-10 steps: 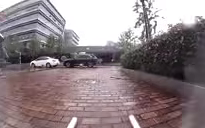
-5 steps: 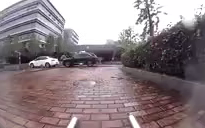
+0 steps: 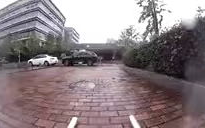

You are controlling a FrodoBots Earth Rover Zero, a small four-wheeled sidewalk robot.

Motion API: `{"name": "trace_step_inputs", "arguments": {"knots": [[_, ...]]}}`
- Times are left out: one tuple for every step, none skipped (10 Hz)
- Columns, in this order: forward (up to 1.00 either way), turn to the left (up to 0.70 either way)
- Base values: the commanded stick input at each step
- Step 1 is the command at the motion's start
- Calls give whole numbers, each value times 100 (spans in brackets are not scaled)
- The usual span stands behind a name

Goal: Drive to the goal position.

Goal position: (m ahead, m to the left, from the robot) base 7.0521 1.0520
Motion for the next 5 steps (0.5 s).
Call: {"name": "trace_step_inputs", "arguments": {"knots": [[70, 0], [70, 0], [70, 0], [70, 0], [70, 0]]}}
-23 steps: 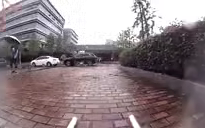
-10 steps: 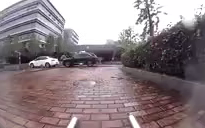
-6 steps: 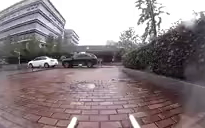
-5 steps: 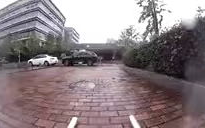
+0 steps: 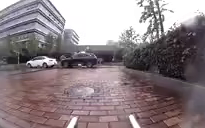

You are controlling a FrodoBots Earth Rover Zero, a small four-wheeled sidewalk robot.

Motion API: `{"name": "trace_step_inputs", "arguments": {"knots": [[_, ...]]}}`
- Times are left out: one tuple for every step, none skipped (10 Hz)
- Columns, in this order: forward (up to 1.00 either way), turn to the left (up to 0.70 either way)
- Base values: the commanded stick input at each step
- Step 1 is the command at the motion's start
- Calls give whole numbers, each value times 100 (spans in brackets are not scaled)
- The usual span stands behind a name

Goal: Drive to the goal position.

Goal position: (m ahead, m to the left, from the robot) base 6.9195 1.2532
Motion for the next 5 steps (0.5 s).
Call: {"name": "trace_step_inputs", "arguments": {"knots": [[70, 0], [70, 0], [70, -13], [70, -14], [70, -14]]}}
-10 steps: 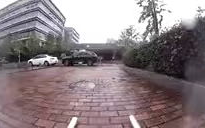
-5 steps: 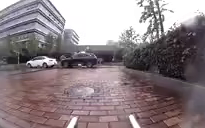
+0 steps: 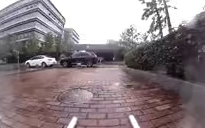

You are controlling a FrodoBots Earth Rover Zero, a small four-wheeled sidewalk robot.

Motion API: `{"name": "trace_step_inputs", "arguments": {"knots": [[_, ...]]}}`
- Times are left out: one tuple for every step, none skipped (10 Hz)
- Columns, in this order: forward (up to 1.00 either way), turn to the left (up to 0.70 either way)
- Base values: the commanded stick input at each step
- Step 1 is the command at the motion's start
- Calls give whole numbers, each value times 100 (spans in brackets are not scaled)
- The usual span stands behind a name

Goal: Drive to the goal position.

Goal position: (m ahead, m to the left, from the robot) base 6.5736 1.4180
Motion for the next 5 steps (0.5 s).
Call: {"name": "trace_step_inputs", "arguments": {"knots": [[70, -14], [70, -14], [70, -14], [70, -14], [70, 0]]}}
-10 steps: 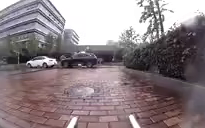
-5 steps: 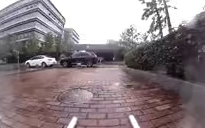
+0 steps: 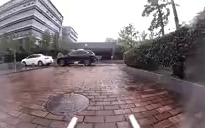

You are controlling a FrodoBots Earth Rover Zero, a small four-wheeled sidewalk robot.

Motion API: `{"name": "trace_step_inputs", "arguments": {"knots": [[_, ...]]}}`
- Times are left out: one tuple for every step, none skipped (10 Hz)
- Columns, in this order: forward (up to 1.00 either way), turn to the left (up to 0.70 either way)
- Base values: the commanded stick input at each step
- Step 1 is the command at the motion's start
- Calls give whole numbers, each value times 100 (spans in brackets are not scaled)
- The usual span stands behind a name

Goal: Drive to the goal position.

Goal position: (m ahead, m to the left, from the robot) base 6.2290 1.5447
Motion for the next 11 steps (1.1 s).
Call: {"name": "trace_step_inputs", "arguments": {"knots": [[70, 0], [70, 0], [70, 0], [70, 0], [70, 0], [70, 0], [70, 0], [70, 0], [70, 0], [70, 0], [70, 0]]}}
